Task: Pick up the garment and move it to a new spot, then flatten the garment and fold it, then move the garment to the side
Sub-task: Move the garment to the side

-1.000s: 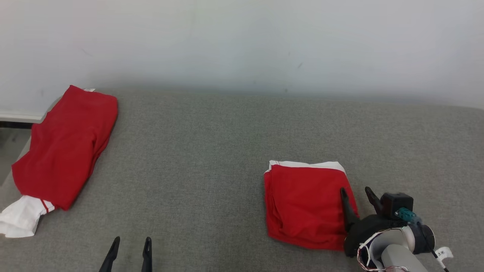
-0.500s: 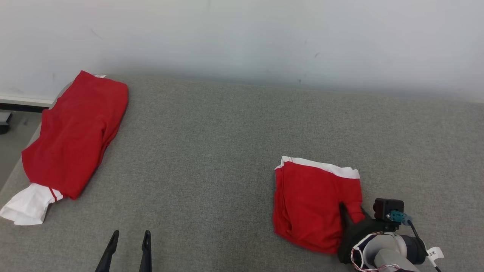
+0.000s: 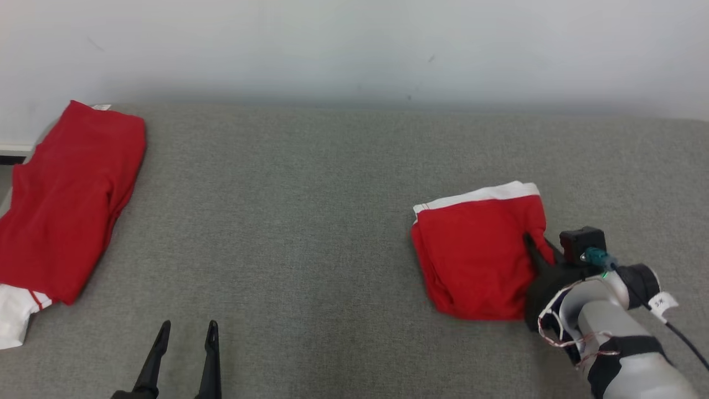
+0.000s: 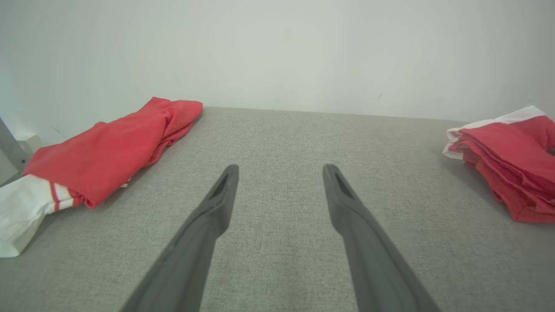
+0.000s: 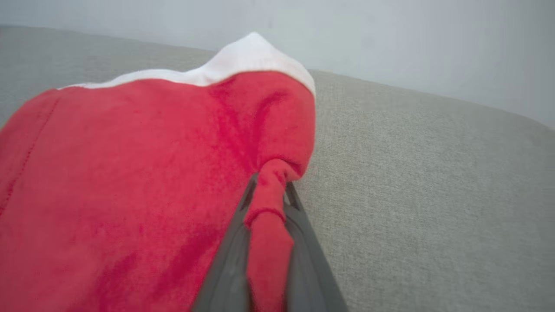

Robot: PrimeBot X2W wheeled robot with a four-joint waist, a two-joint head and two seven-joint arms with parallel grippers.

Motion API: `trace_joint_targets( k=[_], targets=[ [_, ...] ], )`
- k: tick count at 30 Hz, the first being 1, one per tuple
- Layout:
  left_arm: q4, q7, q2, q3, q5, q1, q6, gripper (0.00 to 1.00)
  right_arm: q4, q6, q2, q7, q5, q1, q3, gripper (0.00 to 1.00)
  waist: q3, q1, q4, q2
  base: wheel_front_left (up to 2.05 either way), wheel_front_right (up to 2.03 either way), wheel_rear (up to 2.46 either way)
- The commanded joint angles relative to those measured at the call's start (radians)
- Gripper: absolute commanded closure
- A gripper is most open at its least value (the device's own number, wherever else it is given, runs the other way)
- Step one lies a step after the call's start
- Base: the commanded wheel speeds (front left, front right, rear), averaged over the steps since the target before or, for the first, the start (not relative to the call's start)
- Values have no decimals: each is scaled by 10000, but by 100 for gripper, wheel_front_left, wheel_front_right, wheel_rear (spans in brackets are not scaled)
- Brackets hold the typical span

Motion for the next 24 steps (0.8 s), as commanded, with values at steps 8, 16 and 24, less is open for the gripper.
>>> trace_joint_targets(
  k=[8, 16, 24],
  targets=[
    [-422, -28, -38, -99, 70, -844, 18, 0, 262, -17, -1391, 287, -331, -1781, 1515, 100, 1500, -1, -845, -1, 0, 0, 0],
    [-885, -28, 219, -139, 219, -1375, 18, 0, 483, -17, -2550, 486, -145, -2959, 2597, 100, 2238, -1, -1071, -1, 0, 0, 0],
    [-1639, -28, 346, -203, 414, -1751, 18, 0, 456, -17, -3475, 820, -44, -4100, 3515, 100, 2820, -1, -1300, -1, 0, 0, 0]
  ],
)
